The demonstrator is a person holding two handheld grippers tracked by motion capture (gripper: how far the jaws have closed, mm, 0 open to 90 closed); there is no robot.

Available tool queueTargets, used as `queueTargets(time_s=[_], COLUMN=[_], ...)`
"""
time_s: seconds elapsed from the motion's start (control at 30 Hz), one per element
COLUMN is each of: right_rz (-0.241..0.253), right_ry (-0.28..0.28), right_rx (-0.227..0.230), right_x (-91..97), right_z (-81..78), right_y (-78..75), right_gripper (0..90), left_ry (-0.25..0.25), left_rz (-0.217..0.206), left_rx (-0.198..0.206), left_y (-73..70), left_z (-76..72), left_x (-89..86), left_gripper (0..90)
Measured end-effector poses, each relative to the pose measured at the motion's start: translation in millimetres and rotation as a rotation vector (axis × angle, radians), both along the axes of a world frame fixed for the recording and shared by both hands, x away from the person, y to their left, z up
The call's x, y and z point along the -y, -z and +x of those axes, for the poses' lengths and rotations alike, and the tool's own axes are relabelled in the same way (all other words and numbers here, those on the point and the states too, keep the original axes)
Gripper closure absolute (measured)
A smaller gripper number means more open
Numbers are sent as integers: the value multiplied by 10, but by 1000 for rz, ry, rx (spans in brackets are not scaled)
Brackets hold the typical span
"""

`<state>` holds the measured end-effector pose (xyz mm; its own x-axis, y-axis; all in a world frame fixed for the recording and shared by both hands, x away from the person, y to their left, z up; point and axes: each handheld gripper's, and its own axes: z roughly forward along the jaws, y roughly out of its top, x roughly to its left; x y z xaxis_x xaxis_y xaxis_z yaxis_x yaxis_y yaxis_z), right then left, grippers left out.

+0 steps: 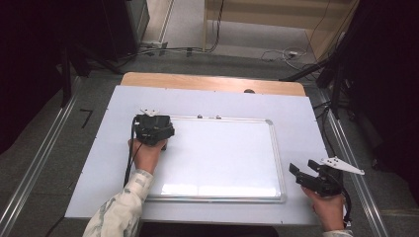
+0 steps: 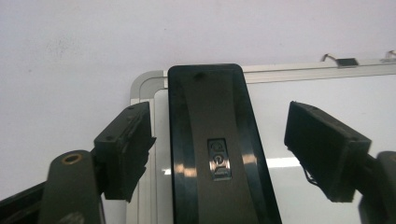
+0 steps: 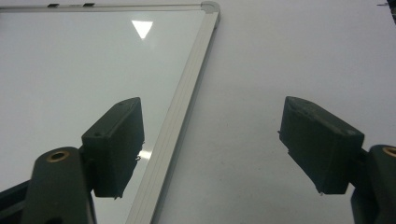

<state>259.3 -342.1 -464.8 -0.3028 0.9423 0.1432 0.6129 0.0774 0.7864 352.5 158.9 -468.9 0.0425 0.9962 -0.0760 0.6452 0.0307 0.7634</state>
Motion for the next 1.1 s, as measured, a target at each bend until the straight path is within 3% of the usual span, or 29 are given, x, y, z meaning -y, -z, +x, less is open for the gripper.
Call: queueTargets(time_s=[0.1,0.13,0.2,0.37,0.8,1.1], right_rz=[1,1,-4,-9,-9,-11], right_ry=[0,0,-2,-1,-1,1], right_rx=[-1,-1,-5,-4,-1,4], right_x=[-5,-5,-11,-17,-36,-29], right_z=[-1,-1,0,2,-8,-12], right_y=[1,1,4,6,0,-5], right_gripper=[207,207,206,206,206,206], left_ry=[5,18,30,62,80,76], left_rz=[-1,-18,-35,-35,-52,-71], left_rx=[4,33,51,76,129,135], left_y=[-12,-58,-84,-131,-177,-167], left_z=[-24,-125,-191,-329,-579,-693], left_x=[-18,-88,-130,-179,-277,-379], left_gripper=[227,227,208,186,186,183])
